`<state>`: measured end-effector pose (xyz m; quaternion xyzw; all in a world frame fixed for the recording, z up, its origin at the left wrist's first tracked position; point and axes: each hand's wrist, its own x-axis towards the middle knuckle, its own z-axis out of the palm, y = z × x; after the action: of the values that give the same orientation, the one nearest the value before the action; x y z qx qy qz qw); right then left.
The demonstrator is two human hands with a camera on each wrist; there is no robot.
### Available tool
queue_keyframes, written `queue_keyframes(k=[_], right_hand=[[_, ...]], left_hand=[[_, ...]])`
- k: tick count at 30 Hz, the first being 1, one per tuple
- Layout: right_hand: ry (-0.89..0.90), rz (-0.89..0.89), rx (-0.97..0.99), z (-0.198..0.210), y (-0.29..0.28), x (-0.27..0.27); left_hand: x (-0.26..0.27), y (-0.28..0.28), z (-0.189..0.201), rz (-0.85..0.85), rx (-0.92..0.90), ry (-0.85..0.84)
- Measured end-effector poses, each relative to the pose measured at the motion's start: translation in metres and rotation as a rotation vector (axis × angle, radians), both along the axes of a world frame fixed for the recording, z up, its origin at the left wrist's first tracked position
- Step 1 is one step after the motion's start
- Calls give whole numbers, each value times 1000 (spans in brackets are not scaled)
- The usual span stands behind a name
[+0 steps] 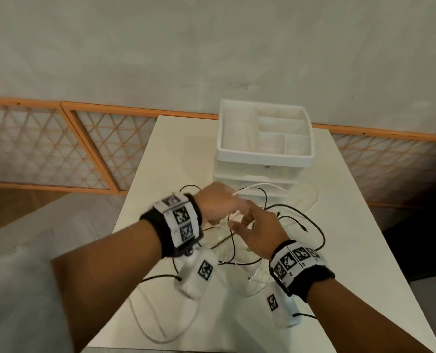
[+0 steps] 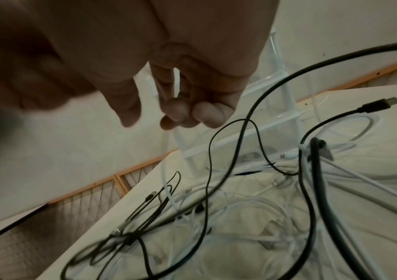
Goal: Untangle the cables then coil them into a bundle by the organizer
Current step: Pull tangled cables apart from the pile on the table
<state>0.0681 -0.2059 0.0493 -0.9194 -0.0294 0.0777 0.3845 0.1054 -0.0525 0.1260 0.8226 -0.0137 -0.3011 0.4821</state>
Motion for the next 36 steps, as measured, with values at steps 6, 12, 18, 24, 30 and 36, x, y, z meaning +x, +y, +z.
queue_keyframes(k=[6,12,18,24,30,36], right_hand=[[-80,-82,240,49,-3,11],[-317,-197,810,157,-18,11],[-289,-652,1205,157,-71,40],[166,-718,603,97,-77,22],[-436,-87,27,133,-32,2],[-711,-234,-39,153,-48,19]], left_hand=[[7,6,72,134,-498,-134],[-12,-9,-1,-66,-178,-155],[-8,6,-44,-56,209,-266],[4,6,10,116,-65,-308],[1,-12,52,-93,-38,-373],[2,5,21,-61,93,-361]])
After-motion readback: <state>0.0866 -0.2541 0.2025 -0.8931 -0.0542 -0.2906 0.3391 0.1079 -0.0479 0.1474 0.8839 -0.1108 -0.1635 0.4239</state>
